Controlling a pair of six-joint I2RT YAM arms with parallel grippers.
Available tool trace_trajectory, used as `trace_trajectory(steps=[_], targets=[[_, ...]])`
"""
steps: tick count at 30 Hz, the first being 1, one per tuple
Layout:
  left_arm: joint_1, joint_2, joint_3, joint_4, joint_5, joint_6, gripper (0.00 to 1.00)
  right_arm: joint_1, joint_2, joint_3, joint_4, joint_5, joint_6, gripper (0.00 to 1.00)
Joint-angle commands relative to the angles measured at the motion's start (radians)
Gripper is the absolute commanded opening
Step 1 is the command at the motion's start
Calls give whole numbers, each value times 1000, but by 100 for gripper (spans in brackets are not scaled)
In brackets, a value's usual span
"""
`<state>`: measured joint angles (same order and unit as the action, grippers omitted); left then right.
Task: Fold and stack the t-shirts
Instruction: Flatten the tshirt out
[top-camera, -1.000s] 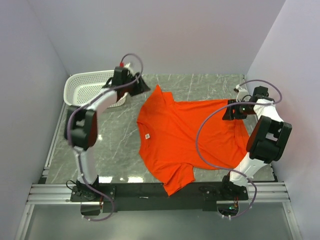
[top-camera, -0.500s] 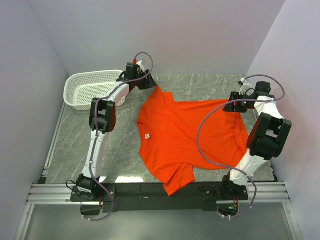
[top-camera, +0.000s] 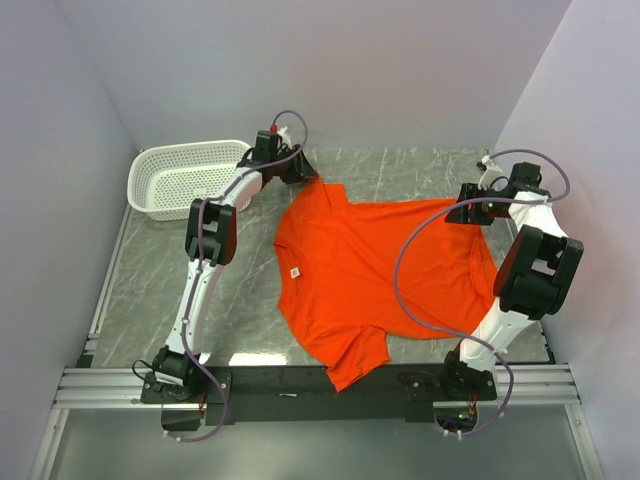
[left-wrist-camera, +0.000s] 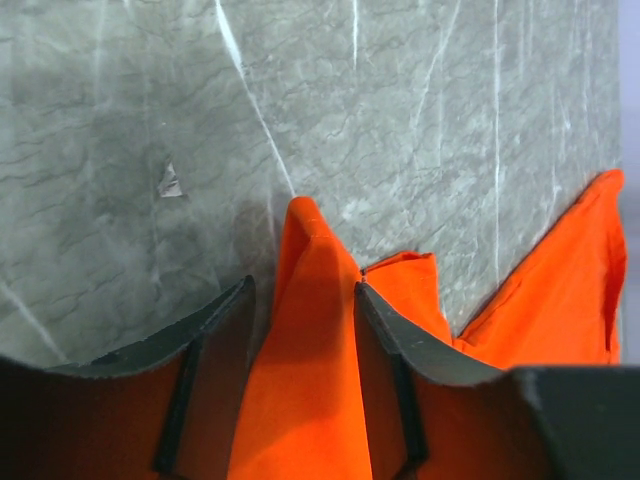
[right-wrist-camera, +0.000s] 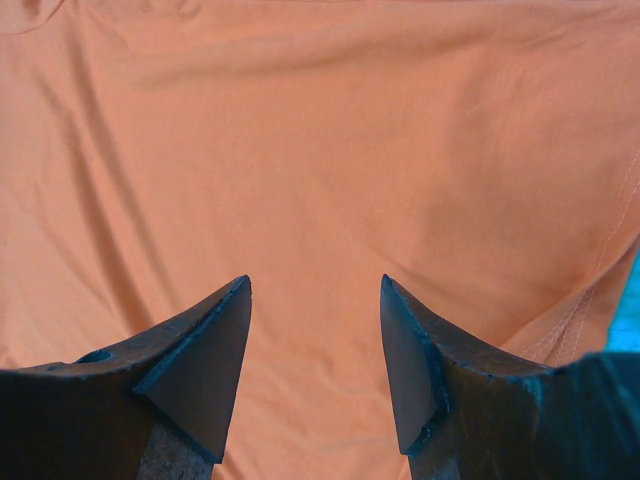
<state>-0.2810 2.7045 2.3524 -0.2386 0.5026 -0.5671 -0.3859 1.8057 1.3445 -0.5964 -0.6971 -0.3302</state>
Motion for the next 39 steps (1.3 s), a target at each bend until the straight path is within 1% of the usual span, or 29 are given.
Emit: trace_trajectory(steps=[1, 4, 5, 7, 8, 10, 11, 12, 14, 15, 17, 18, 19, 20, 22, 23, 25, 31, 33, 39], targets=[[-6, 32, 42, 31, 53, -33, 49, -5, 15, 68, -8, -5, 6, 61], [-6, 38, 44, 44, 57, -42, 40, -4, 27, 87, -14, 7, 7, 61], [-6, 38, 44, 45, 54, -42, 34, -5, 37, 99, -14, 10, 6, 61], [-6, 37, 44, 55, 56, -45, 26, -7, 50, 113, -20, 30, 3, 61], [-4, 35, 44, 61, 59, -50, 19, -7, 67, 134, -22, 39, 5, 61], [-4, 18, 41, 77, 60, -53, 12, -5, 90, 163, -29, 63, 8, 61], [-1, 9, 36, 87, 60, -57, 2, -4, 104, 180, -29, 76, 16, 61], [2, -21, 13, 97, 57, -60, 0, -4, 134, 218, -28, 93, 22, 61], [9, -61, -27, 146, 44, -65, 0, -4, 174, 269, -28, 149, 62, 61], [11, -102, -72, 160, 39, -65, 0, -2, 226, 339, -39, 171, 80, 60], [20, -135, -105, 193, 33, -63, 0, -1, 285, 419, -78, 218, 128, 58], [23, -155, -125, 199, 33, -62, 0, -2, 341, 494, -94, 232, 134, 58], [25, -160, -130, 200, 39, -60, 0, 4, 366, 527, -109, 257, 169, 57], [26, -163, -131, 200, 42, -62, 0, 5, 412, 589, -124, 277, 177, 52], [26, -163, -131, 208, 54, -66, 0, 10, 449, 637, -146, 332, 203, 52], [26, -161, -131, 214, 65, -74, 0, 10, 475, 668, -148, 341, 210, 49], [26, -158, -139, 226, 76, -82, 0, 10, 495, 691, -143, 386, 233, 49], [28, -158, -156, 231, 106, -93, 0, 13, 576, 791, -181, 416, 247, 48], [28, -163, -166, 260, 111, -96, 0, 16, 603, 820, -187, 410, 252, 47], [29, -166, -185, 269, 122, -106, 0, 28, 662, 884, -236, 397, 252, 47]])
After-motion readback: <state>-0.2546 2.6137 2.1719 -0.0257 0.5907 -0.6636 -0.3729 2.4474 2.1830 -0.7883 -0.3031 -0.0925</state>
